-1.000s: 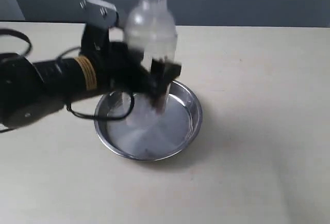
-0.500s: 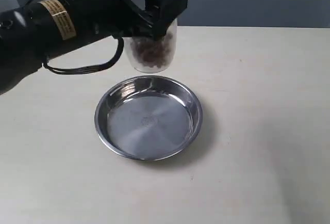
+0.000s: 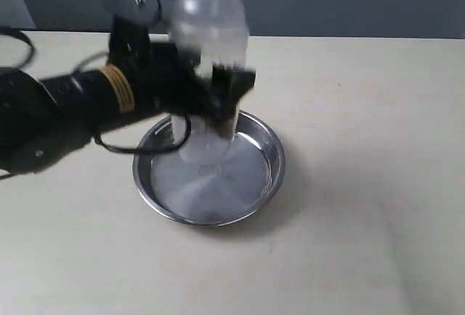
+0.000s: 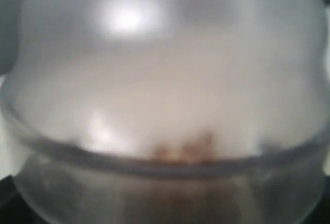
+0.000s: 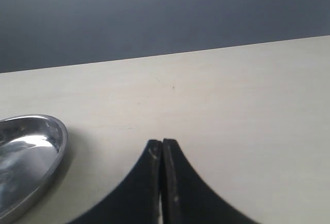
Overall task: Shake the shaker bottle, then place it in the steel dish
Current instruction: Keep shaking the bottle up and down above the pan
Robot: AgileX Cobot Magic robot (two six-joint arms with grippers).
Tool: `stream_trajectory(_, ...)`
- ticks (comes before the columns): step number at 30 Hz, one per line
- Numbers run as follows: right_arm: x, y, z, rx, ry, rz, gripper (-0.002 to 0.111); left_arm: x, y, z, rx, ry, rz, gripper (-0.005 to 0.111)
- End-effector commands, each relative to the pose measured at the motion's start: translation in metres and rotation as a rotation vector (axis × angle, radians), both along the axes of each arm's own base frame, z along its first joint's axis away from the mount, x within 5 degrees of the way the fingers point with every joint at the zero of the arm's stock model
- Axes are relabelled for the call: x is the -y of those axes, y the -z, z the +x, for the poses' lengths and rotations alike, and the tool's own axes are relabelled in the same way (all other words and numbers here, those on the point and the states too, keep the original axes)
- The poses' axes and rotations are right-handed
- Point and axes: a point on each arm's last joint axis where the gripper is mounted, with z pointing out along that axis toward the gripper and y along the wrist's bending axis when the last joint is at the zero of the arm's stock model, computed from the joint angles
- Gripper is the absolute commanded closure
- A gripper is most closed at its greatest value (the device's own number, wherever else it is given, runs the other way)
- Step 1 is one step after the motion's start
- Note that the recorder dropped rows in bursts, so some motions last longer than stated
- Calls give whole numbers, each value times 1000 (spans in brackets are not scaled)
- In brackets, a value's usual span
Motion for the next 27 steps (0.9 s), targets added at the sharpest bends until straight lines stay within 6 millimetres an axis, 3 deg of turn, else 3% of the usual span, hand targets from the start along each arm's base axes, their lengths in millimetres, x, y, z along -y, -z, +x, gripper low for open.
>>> stream_trajectory(1,0,-1,0,12,-1,-4,109,2,-49,-4,185,31,-111,106)
stream_trajectory(2,0,-1,0,12,-1,-4,109,1,-67,-7,245,44,-113,106)
stream_trajectory(4,0,-1,0,12,-1,-4,109,-1,-67,-8,219,32,-90,106)
stream_trajectory(7,0,-1,0,11,-1,-4,109,0,4,-2,-15,-5,-3,106)
stream_trajectory(9,0,-1,0,11,-1,-4,109,0,21,2,-62,-29,-16,106)
stream_trajectory(11,0,-1,0,11,-1,-4,109,2,-2,2,46,-4,-79,106)
stream_trajectory(13,0,-1,0,11,-1,-4,109,3,-43,-2,195,33,-133,106)
stream_trajectory(15,0,-1,0,11,-1,-4,109,1,-53,-3,201,22,-128,106)
stream_trajectory(16,0,-1,0,11,-1,-4,109,2,-39,-2,146,19,-92,106)
stream_trajectory(18,0,-1,0,11,-1,-4,109,4,9,0,1,17,-9,106)
stream_trajectory(20,0,-1,0,11,-1,-4,109,4,32,2,-69,-1,-6,106)
stream_trajectory(22,0,-1,0,13,-1,-4,109,5,15,2,-3,8,-69,106)
stream_trajectory(25,0,-1,0,13,-1,-4,109,4,-48,-3,232,43,-152,106)
stream_trajectory(27,0,-1,0,13,-1,-4,109,2,-51,-2,207,24,-99,106)
